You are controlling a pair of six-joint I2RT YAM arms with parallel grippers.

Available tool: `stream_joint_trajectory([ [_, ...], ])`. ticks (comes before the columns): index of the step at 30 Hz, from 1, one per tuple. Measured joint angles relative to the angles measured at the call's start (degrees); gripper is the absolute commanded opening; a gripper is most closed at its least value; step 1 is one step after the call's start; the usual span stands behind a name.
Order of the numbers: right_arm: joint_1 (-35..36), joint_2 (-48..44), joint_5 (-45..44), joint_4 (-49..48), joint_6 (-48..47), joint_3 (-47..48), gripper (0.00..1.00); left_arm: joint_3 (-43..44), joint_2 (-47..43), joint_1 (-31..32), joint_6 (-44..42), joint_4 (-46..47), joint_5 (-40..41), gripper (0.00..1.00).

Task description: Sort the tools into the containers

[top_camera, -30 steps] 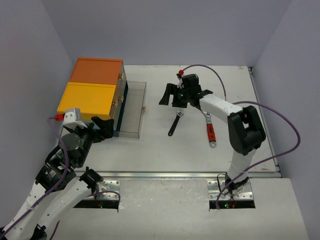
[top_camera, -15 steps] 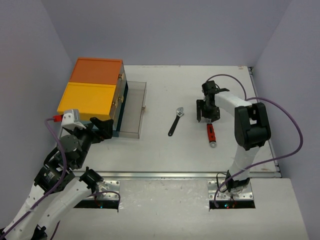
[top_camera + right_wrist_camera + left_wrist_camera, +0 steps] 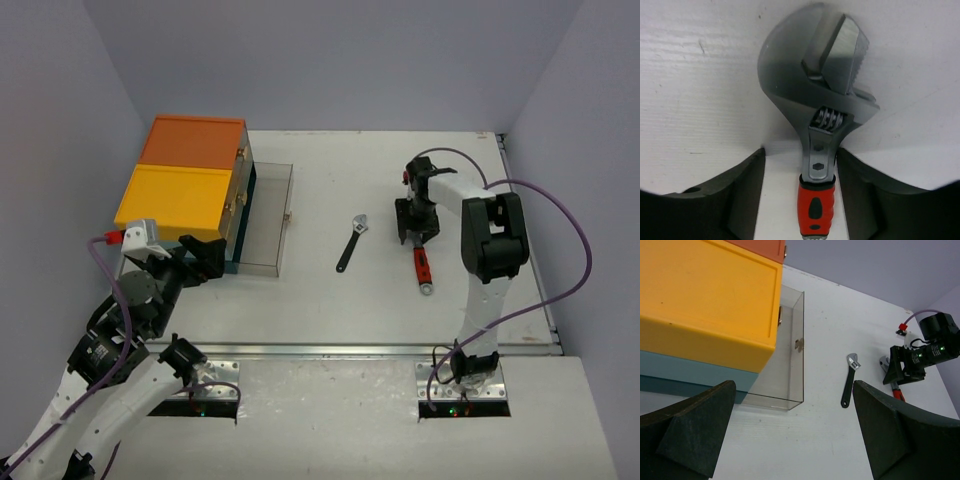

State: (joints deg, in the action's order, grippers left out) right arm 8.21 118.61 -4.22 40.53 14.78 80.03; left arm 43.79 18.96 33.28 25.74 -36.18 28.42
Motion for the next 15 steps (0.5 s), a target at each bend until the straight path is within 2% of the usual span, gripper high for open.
stream_joint_trajectory([
  [3, -0.7, 1.9, 1.2, 1.7, -0.6, 2.7, 0.38, 0.0, 0.0, 0.0, 0.0, 0.0, 0.0, 1.0],
  [5, -1.0, 2.1, 1.2, 2.0, -1.0, 2.9, 0.18, 0.0, 0.0, 0.0, 0.0, 0.0, 0.0, 1.0],
  [6, -1.0, 2.1, 1.2, 2.0, -1.2, 2.9, 0.0, 0.0, 0.0, 0.0, 0.0, 0.0, 0.0, 1.0],
  [12, -1.3, 1.3, 1.7, 1.2, -1.6, 2.0, 0.0, 0.0, 0.1, 0.0, 0.0, 0.0, 0.0, 1.0],
  [15, -1.3, -1.7, 3.5, -2.7, -0.5, -2.2, 0.0, 0.0, 0.1, 0.0, 0.0, 0.0, 0.0, 1.0],
])
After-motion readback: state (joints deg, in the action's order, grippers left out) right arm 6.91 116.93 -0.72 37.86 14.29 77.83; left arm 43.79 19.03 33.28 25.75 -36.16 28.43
